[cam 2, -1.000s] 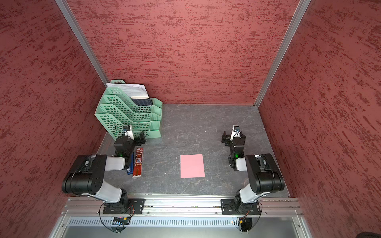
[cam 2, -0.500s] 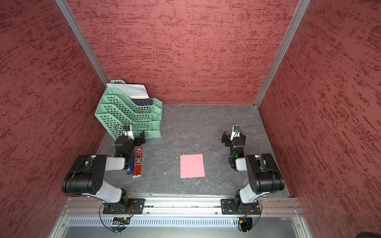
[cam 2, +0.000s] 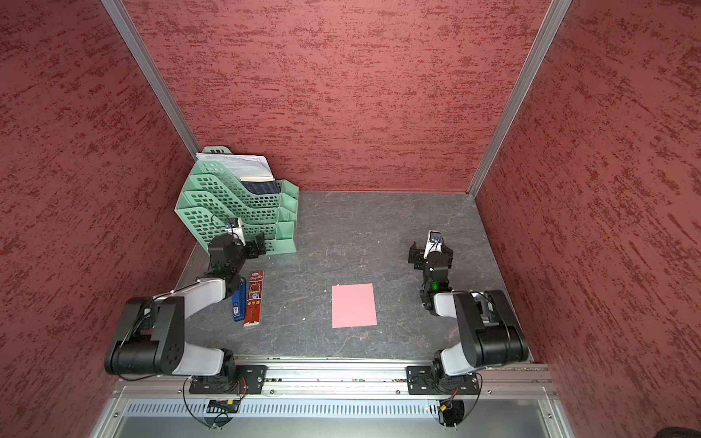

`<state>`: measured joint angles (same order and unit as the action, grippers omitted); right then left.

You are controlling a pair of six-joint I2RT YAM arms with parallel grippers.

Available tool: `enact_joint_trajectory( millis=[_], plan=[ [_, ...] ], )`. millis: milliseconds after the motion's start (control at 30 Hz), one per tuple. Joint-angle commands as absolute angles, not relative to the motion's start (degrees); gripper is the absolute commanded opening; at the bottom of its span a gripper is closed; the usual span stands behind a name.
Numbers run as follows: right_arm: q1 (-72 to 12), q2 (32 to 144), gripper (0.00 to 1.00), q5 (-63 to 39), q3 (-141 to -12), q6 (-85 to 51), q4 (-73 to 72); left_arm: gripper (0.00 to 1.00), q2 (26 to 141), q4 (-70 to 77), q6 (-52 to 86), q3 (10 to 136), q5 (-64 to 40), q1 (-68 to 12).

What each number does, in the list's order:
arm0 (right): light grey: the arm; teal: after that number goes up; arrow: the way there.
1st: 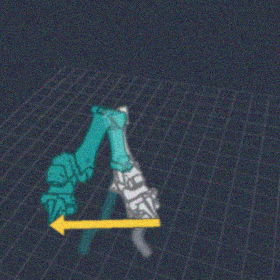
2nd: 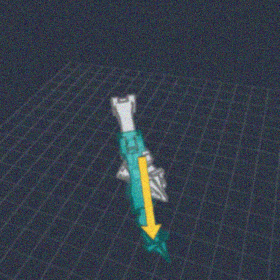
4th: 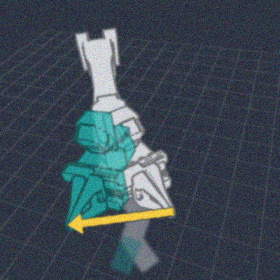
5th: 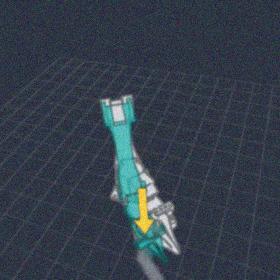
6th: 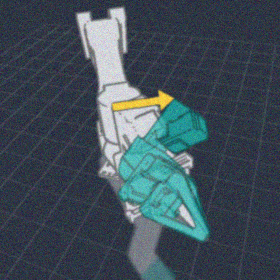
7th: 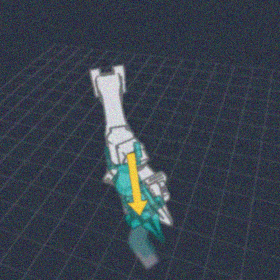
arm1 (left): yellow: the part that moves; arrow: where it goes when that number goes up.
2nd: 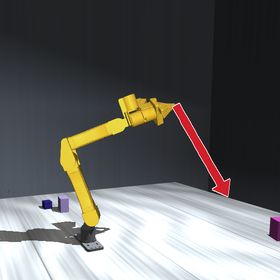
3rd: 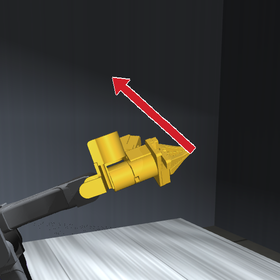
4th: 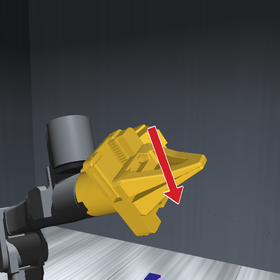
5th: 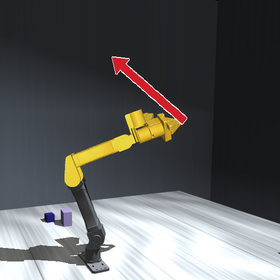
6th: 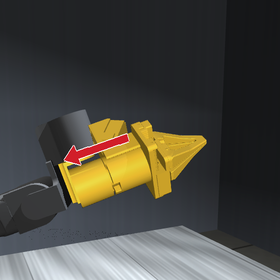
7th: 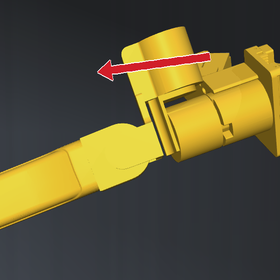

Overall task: Fold the square paper along the opposite sides
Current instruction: Pick up the paper from the center of the board.

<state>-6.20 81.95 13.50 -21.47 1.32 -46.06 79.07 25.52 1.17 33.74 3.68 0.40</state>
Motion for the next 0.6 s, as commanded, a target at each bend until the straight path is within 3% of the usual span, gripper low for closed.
enact_joint_trajectory(
  millis=[0,133,267,433,567],
  plan=[
    [-10.0,72.5,0.99,20.9,-27.1,0.9,-30.9,1.00,72.3,14.2,2.9,35.5,10.6,-3.7],
    [-14.0,65.1,0.99,18.3,-36.9,-8.6,-4.7,1.00,67.5,1.2,4.6,41.8,19.2,-13.8],
    [-17.7,62.9,0.99,10.9,-41.4,-14.4,9.1,1.00,65.7,-13.7,13.3,49.3,23.3,-23.7],
    [-22.8,62.5,0.99,3.9,-42.3,-19.2,20.9,1.00,68.5,-28.9,28.7,53.9,16.1,-31.0],
    [-26.2,63.2,0.99,-3.5,-39.6,-23.7,24.7,1.00,74.8,-31.1,36.1,52.0,5.6,-35.5]
  ],
)
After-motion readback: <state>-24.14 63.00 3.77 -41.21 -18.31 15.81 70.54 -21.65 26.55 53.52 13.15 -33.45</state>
